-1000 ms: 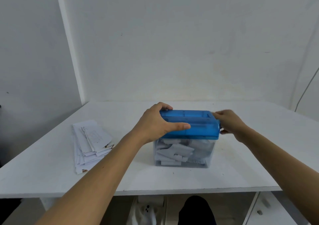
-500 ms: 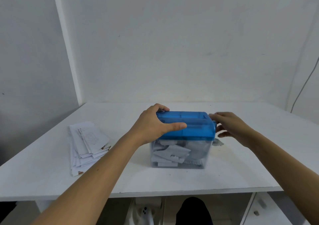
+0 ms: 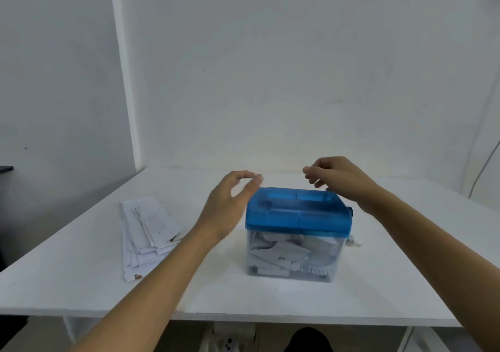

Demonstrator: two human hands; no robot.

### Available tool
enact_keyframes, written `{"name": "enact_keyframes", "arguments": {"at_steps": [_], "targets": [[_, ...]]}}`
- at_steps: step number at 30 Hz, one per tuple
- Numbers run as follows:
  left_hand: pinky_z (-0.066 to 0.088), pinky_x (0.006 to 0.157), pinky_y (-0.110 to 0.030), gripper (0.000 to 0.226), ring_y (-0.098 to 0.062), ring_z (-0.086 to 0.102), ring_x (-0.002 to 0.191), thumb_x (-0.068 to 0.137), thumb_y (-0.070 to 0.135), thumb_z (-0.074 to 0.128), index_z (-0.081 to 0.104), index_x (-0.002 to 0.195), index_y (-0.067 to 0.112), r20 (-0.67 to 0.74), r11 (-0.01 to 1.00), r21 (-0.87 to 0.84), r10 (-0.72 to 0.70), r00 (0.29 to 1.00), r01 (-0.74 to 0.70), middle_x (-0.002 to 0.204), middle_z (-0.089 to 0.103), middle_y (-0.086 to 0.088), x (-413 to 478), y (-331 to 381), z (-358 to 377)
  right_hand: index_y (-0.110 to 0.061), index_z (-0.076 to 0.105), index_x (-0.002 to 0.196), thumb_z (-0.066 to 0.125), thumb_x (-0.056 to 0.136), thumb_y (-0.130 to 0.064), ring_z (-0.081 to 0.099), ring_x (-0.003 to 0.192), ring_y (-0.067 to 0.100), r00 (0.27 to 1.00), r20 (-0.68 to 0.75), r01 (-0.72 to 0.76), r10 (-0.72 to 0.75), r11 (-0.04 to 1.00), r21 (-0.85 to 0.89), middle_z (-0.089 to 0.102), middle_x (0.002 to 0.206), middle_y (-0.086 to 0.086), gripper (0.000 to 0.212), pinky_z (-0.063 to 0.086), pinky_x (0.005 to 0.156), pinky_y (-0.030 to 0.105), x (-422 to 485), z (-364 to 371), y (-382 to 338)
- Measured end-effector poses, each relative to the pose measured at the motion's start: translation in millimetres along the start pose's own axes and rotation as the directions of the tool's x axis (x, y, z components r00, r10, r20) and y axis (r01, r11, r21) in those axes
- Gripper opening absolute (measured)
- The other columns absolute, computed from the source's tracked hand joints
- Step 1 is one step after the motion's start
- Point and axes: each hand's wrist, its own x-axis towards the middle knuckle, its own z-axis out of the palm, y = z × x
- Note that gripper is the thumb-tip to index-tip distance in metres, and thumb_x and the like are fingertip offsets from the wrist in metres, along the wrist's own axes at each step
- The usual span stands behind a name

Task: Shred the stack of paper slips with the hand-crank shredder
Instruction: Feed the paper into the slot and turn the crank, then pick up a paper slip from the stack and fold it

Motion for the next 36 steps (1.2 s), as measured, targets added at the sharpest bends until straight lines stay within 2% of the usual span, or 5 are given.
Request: {"name": "enact_keyframes", "arguments": {"at_steps": [6,11,17,26,36], "targets": [[0.04,0.077,-0.012,0.012,-0.006,0.059,0.111,0.098,0.034,0.062,0.067,0.106,0.027,-0.266,0.989,0.09,-0.089,0.96,0.116,0.113,0.067,0.013,-15.4,-58.9,-78.5,-0.019,0.069,0.091,0.063,0.095,-0.039,0.066,0.087,0.018,0.985,0.104,0.154,-0.139,0.975,-0.158,0.07,0.089,-0.002,0.022,0.053,0.077,0.033,0.9,33.4,-46.9],[0.041,0.09,-0.029,0.019,-0.021,0.054,0.124,0.099,0.025,0.062,0.063,0.118,0.022,-0.411,0.916,0.243,-0.201,0.889,0.319,0.127,0.06,0.001,-43.6,-115.0,-132.3,-0.022,0.068,0.091,0.062,0.094,-0.037,0.064,0.083,0.01,0.95,0.174,0.292,-0.26,0.937,-0.191,0.069,0.09,-0.007,0.016,0.048,0.066,0.022,-2.7,84.8,-91.9],[0.041,0.106,-0.042,0.043,-0.028,0.042,0.135,0.098,0.038,0.06,0.055,0.134,0.017,-0.427,0.798,0.474,-0.161,0.89,0.371,0.144,0.051,-0.007,-54.1,-131.7,-128.7,-0.024,0.065,0.089,0.059,0.088,-0.03,0.062,0.083,0.017,0.894,0.157,0.442,-0.42,0.885,-0.149,0.065,0.086,-0.009,0.008,0.053,0.075,0.034,-26.3,174.1,-115.9],[0.037,0.108,-0.037,0.035,-0.018,0.042,0.133,0.102,0.034,0.05,0.053,0.135,0.023,-0.331,0.693,0.638,-0.148,0.932,0.336,0.143,0.053,0.004,-53.8,-136.3,-130.4,-0.016,0.045,0.142,0.052,0.09,-0.065,0.038,0.135,0.027,0.971,0.232,-0.011,0.061,0.978,-0.209,0.045,0.143,0.005,0.072,0.037,0.106,0.041,-0.4,291.2,-72.3],[0.035,0.109,-0.038,0.039,-0.02,0.042,0.134,0.103,0.036,0.049,0.049,0.14,0.022,-0.301,0.631,0.708,-0.136,0.944,0.317,0.147,0.048,0.003,-54.4,-138.1,-126.8,-0.029,0.051,0.139,0.054,0.091,-0.056,0.043,0.126,0.025,0.989,0.141,0.074,-0.042,0.969,-0.234,0.048,0.131,0.003,0.055,0.035,0.103,0.04,-5.8,305.0,-59.4]]}}
